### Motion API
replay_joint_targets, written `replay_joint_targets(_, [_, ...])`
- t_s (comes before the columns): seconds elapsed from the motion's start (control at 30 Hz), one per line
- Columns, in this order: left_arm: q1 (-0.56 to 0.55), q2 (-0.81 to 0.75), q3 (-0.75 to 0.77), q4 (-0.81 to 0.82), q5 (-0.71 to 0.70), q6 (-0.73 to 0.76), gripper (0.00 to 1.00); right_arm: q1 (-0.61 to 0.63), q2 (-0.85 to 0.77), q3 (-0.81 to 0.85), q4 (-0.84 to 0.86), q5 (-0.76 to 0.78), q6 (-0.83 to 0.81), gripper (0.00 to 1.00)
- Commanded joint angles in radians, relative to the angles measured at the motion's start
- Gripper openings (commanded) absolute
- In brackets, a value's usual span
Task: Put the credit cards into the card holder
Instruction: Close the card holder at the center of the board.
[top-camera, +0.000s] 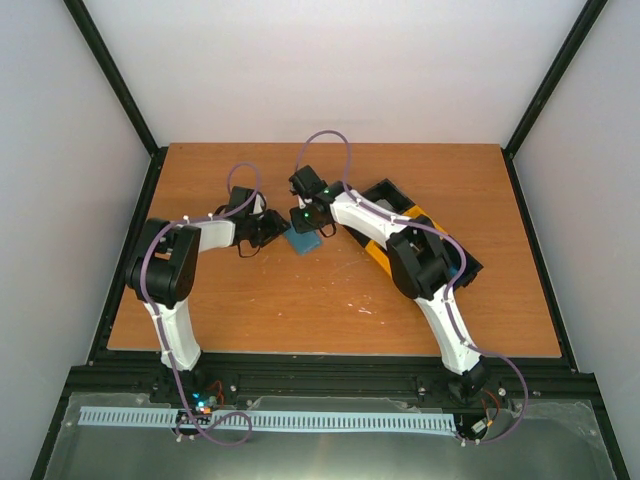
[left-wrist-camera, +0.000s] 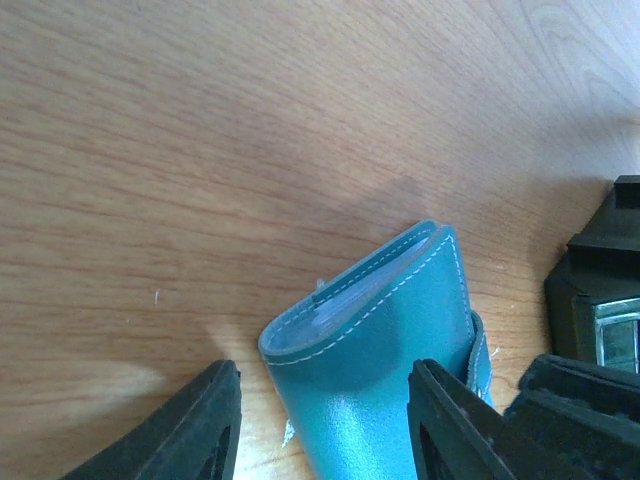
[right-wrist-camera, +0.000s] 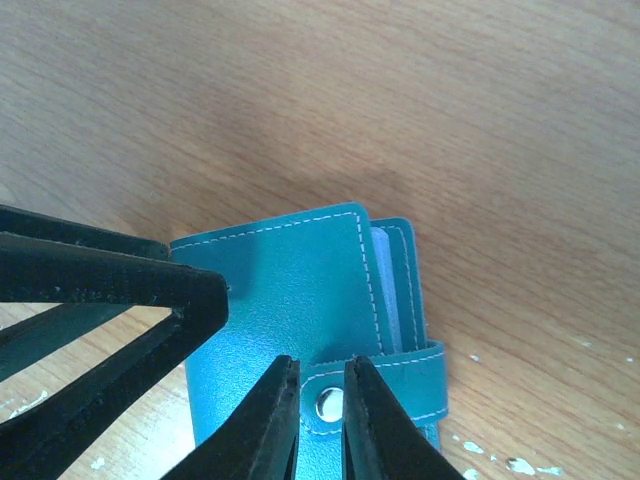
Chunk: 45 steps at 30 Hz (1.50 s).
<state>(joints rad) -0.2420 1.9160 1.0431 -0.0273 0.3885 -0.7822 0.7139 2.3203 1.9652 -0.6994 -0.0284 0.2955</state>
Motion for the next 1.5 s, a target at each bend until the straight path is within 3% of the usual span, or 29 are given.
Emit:
replay_joint_targets(0.0, [0.007,0.076,-0.018,-0.101,-0.023,0.026,0.48,-0.004,0.036,-0.006,0.011,-0.063,0.003,0.14])
replay_joint_targets(0.63, [0.006,0.095,-0.02,-0.099,-0.009,0.032,0.46,-0.031,0.018,-0.067,0.082,-0.17,0.055,0.14])
replay_joint_targets(1.03, [0.003,0.105,-0.012,-0.102,-0.005,0.042,0.45,-0.032,-0.101,-0.178,0.117,-0.014,0.083,0.21])
replay_joint_targets(1.47, [-0.014,0.138,0.014,-0.122,0.001,0.063,0.45,-0.038,-0.07,-0.184,0.134,-0.137,0.123,0.24])
